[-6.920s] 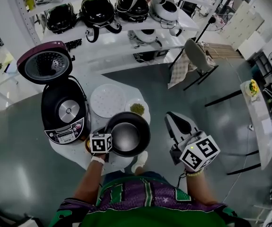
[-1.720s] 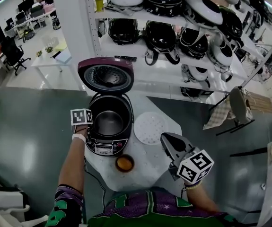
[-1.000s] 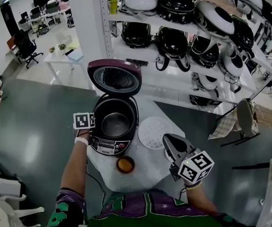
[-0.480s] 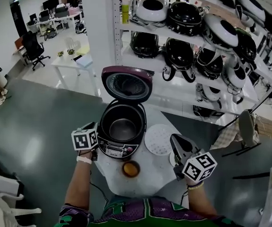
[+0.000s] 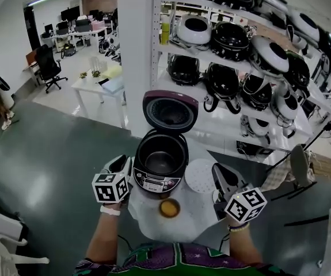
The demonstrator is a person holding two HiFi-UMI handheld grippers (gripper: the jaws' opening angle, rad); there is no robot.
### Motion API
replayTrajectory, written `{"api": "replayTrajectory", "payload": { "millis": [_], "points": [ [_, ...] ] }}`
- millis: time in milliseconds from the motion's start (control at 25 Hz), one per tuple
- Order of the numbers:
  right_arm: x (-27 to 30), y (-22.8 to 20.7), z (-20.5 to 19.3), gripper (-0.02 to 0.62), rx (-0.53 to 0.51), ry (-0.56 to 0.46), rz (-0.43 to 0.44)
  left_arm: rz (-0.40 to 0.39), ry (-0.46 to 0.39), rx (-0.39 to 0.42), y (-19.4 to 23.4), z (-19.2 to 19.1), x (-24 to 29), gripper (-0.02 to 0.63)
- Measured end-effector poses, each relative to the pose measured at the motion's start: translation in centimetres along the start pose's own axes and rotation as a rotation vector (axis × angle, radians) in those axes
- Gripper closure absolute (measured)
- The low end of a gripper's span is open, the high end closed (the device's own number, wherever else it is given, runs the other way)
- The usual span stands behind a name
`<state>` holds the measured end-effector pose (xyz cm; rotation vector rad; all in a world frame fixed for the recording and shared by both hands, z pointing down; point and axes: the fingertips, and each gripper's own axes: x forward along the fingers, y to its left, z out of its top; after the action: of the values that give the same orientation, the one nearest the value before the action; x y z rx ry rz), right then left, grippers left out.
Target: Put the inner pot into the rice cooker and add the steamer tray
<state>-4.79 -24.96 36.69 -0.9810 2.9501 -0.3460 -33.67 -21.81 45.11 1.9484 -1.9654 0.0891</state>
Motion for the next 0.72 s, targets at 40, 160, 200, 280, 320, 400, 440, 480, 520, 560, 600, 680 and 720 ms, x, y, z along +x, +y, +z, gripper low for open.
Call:
{"api": "replayTrajectory", "payload": {
  "millis": [40, 160, 200, 280, 320, 400, 440, 480, 520, 560, 600, 680, 720],
  "points": [
    [-0.3, 0.6, 0.2, 0.589, -0.007, -0.007, -0.003, 0.001, -0.017, 0.016, -0.2, 0.4, -0.9, 0.541],
    [-1.2, 2.0, 0.5, 0.589, -0.021, -0.02, -0.016, -0.004, -0.049, 0.065, -1.1, 0.9, -3.2, 0.541],
    [-1.6, 2.4, 0.4, 0.589, -0.029, -0.024, -0.019, -0.011, -0.059, 0.078, -1.4, 1.0, -3.8, 0.541],
    [-2.2, 3.2, 0.3, 0.589, -0.045, -0.034, -0.028, -0.027, -0.081, 0.097, -2.0, 1.1, -5.2, 0.541],
    [-2.5, 3.5, 0.3, 0.589, -0.047, -0.039, -0.036, -0.037, -0.09, 0.105, -2.2, 1.2, -5.9, 0.541],
    [-3.3, 4.4, 0.3, 0.589, -0.037, -0.044, -0.05, -0.069, -0.104, 0.109, -2.9, 1.6, -7.4, 0.543],
    [-3.7, 4.8, 0.3, 0.589, -0.032, -0.044, -0.055, -0.091, -0.11, 0.109, -3.4, 1.9, -8.1, 0.543],
    [-4.1, 5.2, 0.4, 0.589, -0.032, -0.044, -0.058, -0.112, -0.117, 0.109, -4.0, 2.1, -8.9, 0.546],
    [-4.4, 5.6, 0.4, 0.589, -0.039, -0.045, -0.06, -0.129, -0.128, 0.111, -4.5, 2.3, -9.7, 0.552],
    [-4.7, 5.9, 0.5, 0.589, -0.049, -0.049, -0.062, -0.14, -0.143, 0.115, -4.9, 2.6, -10.4, 0.557],
    [-4.9, 6.2, 0.6, 0.589, -0.057, -0.056, -0.063, -0.151, -0.161, 0.118, -5.3, 2.9, -11.1, 0.565],
    [-5.1, 6.8, 0.8, 0.589, -0.062, -0.072, -0.067, -0.179, -0.2, 0.12, -5.8, 3.4, -12.1, 0.571],
    [-5.2, 7.1, 0.7, 0.589, -0.064, -0.079, -0.068, -0.195, -0.22, 0.122, -6.1, 3.6, -12.5, 0.575]
  ]
}}
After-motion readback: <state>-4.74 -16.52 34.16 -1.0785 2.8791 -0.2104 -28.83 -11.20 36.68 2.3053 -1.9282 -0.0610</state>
